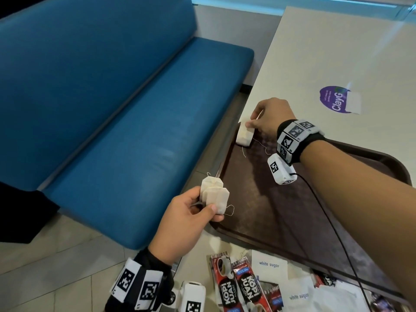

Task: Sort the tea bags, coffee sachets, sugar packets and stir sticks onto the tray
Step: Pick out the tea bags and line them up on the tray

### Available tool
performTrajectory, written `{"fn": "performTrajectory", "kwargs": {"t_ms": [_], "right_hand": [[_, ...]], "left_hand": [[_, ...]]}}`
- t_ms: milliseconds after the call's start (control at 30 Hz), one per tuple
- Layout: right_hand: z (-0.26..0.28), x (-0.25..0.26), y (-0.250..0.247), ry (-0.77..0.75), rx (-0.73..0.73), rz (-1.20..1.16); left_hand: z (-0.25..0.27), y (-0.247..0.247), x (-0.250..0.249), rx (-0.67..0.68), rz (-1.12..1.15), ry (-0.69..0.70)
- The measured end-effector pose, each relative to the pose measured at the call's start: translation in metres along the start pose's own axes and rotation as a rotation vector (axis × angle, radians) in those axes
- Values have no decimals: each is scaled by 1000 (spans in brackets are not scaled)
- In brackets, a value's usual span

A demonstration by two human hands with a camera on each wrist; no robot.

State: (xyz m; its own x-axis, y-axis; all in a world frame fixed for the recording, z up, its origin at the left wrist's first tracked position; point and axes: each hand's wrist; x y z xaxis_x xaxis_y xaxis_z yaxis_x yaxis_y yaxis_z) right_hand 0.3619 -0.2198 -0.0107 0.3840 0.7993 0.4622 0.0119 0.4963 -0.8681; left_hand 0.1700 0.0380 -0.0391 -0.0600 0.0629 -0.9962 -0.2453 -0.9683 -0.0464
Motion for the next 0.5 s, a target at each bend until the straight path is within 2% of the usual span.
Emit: {"fn": "performTrajectory", "kwargs": {"t_ms": [200, 233, 333, 400, 500], "right_hand": [[42, 8, -26, -165, -20, -54], [58, 9, -28, -193, 24, -133], [111, 7, -31, -216, 283, -416], [140, 0, -30, -215, 390, -472], [165, -9, -30, -229, 464, -462]], "left_hand": [[-1, 0, -2, 27, 15, 39], [0, 1, -3, 25, 20, 43], [1, 2, -6, 26, 39, 53], [1, 2, -7, 29, 86, 45], [2, 1, -10, 29, 138, 41]]}}
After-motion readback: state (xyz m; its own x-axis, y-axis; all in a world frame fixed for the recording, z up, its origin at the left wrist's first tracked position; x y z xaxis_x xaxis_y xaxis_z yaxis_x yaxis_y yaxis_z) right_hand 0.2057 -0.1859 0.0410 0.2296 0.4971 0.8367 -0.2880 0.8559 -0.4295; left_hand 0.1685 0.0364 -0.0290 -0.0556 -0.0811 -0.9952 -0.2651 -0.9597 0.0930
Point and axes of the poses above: each hand's wrist, its own z-axis away from the middle knuckle, its own y-axis out of the palm, x = y × z, and after that the axes turned 12 degrees about y, right-handed
